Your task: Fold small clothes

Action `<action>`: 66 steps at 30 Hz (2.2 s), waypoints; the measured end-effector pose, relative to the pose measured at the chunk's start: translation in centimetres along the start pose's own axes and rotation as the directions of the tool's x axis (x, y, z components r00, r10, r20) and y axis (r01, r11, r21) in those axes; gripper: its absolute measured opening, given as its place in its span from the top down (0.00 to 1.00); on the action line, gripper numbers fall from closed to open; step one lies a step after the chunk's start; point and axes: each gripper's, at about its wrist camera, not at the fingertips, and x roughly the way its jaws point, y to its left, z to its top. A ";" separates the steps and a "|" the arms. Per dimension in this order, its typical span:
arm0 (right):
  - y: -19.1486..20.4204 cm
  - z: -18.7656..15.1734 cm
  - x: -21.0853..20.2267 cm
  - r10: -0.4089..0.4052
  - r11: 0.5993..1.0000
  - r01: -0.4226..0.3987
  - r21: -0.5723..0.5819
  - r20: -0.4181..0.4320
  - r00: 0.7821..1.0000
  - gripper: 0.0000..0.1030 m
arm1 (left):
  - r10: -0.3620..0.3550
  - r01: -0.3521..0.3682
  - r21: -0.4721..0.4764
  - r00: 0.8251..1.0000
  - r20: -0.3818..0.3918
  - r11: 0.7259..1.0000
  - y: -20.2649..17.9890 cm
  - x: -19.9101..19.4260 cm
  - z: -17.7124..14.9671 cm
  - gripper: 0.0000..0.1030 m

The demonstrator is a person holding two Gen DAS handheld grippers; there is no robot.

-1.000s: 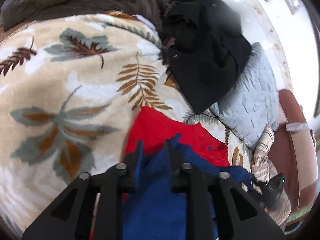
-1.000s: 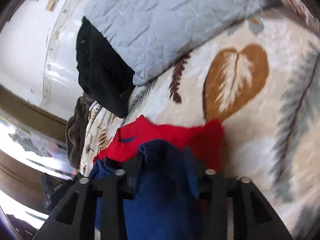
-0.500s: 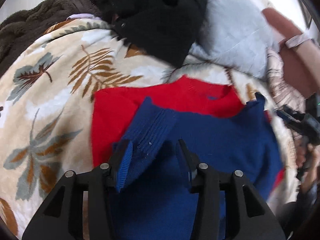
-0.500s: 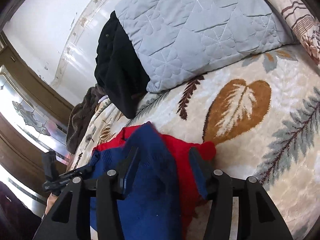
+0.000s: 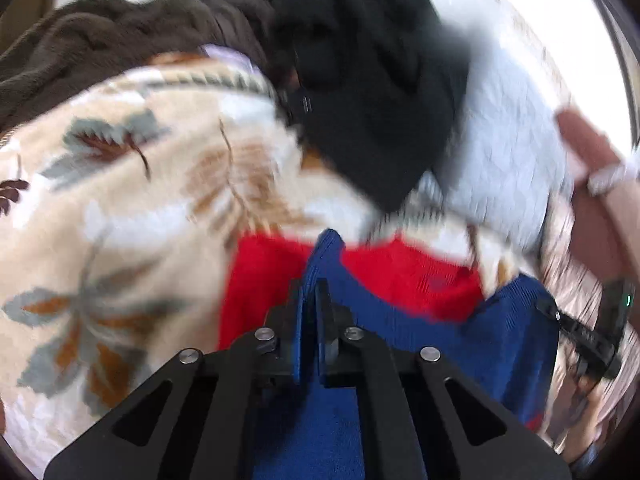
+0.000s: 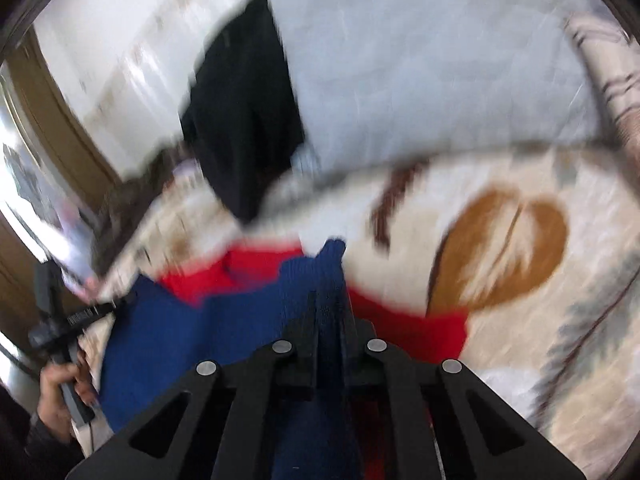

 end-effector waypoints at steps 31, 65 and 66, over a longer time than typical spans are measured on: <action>-3.0 -4.0 0.6 -0.090 0.988 0.118 0.100 -0.246 0.965 0.94 | 0.075 -0.074 0.011 0.985 -0.157 0.997 -0.1 0.8 -5.1 0.78; 7.0 -3.6 -0.6 -0.214 0.976 0.198 -0.094 -0.202 0.956 0.67 | 0.031 -0.060 -0.220 0.991 -0.133 0.974 2.5 -4.8 -8.4 0.80; 8.8 -3.2 0.7 -0.174 0.982 0.153 -0.110 -0.222 0.959 0.67 | 0.039 -0.071 -0.225 0.988 -0.147 0.972 2.8 -4.9 -8.6 0.80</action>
